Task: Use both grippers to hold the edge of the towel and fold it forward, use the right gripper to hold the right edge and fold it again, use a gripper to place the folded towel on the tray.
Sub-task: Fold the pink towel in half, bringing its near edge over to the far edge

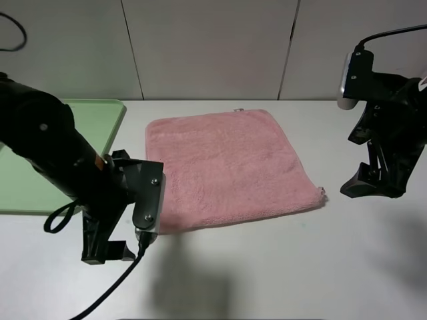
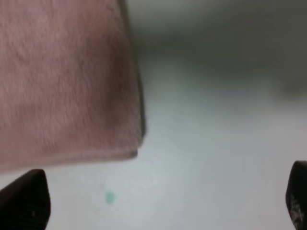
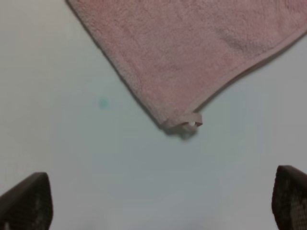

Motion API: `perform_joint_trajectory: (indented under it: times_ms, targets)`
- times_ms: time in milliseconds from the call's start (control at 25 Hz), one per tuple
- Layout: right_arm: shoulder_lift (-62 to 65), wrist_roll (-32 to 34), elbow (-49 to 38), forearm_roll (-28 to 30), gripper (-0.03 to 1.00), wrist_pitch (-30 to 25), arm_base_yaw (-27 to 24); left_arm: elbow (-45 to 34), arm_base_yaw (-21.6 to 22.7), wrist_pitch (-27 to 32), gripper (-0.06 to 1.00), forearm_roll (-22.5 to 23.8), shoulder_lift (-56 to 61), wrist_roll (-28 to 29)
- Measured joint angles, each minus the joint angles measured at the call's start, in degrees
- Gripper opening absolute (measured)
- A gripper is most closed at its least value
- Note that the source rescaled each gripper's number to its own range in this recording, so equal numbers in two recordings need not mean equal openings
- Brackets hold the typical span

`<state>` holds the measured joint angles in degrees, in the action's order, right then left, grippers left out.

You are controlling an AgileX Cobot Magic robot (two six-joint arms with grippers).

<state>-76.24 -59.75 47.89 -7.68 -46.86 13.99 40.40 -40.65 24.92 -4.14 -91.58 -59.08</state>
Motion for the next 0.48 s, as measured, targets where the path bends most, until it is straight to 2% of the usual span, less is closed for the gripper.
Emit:
perform_joint_trajectory:
  times_ms: [200,480]
  targets:
    - [-0.32,0.00,0.00,-0.17,1.00,0.17,0.00,0.00,-2.62,-5.56,0.99,2.69,-3.02,0.00]
    - [-0.32,0.00,0.00,-0.22,1.00,0.26,0.00,0.06,-2.70,-11.79,0.99,2.81,-9.63,0.05]
